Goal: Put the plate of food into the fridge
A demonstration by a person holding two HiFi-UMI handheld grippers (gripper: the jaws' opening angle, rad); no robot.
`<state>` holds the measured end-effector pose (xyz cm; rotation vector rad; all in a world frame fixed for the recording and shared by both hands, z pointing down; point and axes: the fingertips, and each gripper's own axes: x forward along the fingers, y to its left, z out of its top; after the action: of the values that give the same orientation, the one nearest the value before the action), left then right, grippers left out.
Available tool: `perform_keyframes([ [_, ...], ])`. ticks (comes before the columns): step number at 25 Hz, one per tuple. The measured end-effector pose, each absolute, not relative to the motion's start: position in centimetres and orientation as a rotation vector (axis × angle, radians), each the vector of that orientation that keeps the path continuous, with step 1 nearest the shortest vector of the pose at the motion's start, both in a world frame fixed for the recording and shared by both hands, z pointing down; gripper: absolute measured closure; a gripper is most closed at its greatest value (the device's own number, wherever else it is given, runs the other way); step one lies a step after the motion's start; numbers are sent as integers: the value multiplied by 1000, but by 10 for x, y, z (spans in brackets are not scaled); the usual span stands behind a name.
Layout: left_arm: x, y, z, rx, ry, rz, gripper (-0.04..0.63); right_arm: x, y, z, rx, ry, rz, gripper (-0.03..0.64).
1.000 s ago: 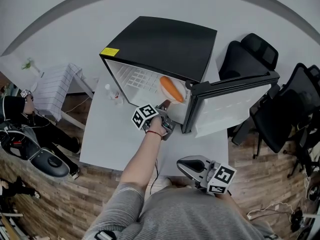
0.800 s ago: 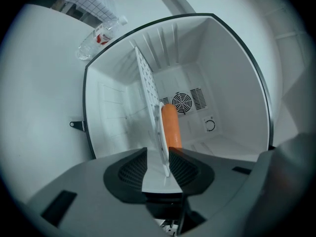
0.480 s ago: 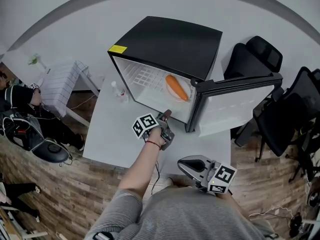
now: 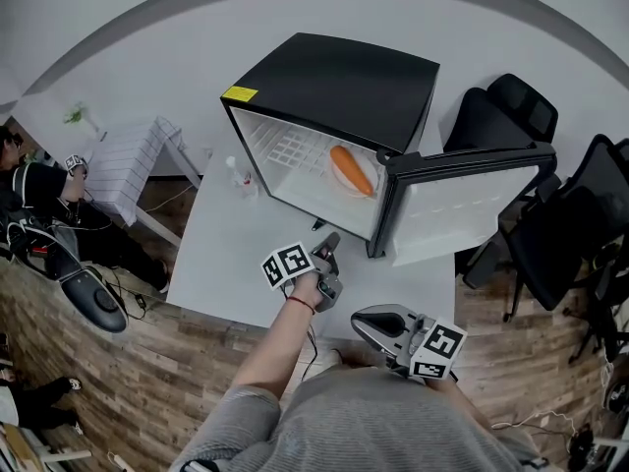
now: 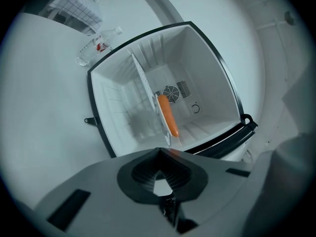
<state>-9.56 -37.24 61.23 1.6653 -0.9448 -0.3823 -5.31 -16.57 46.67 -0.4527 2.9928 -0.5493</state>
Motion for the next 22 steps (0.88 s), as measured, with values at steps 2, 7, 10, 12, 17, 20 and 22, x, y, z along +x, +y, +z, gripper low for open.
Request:
perform_keyframes([
  [2, -92, -365, 612, 1688, -936, -367, 584, -53, -163, 466, -449, 2993, -546, 603],
  [7, -88, -351, 607, 1722, -932, -358, 584, -51, -158, 464, -445, 2992, -545, 603],
  [10, -88, -344, 599, 1761, -939, -367, 584, -49, -155, 464, -448, 2990, -544, 603],
  [12, -88, -339, 595, 1793, -949, -362, 584, -48, -153, 464, -452, 2990, -543, 603],
  [17, -87, -322, 589, 1893, -1003, -300, 584, -46, -149, 465, -455, 2990, -541, 603],
  [20, -84, -309, 583, 1977, -1022, -264, 584, -45, -147, 464, -455, 2990, -533, 603],
  [22, -83, -302, 579, 2051, -1045, -230, 584, -44, -146, 463, -453, 2989, -528, 603],
])
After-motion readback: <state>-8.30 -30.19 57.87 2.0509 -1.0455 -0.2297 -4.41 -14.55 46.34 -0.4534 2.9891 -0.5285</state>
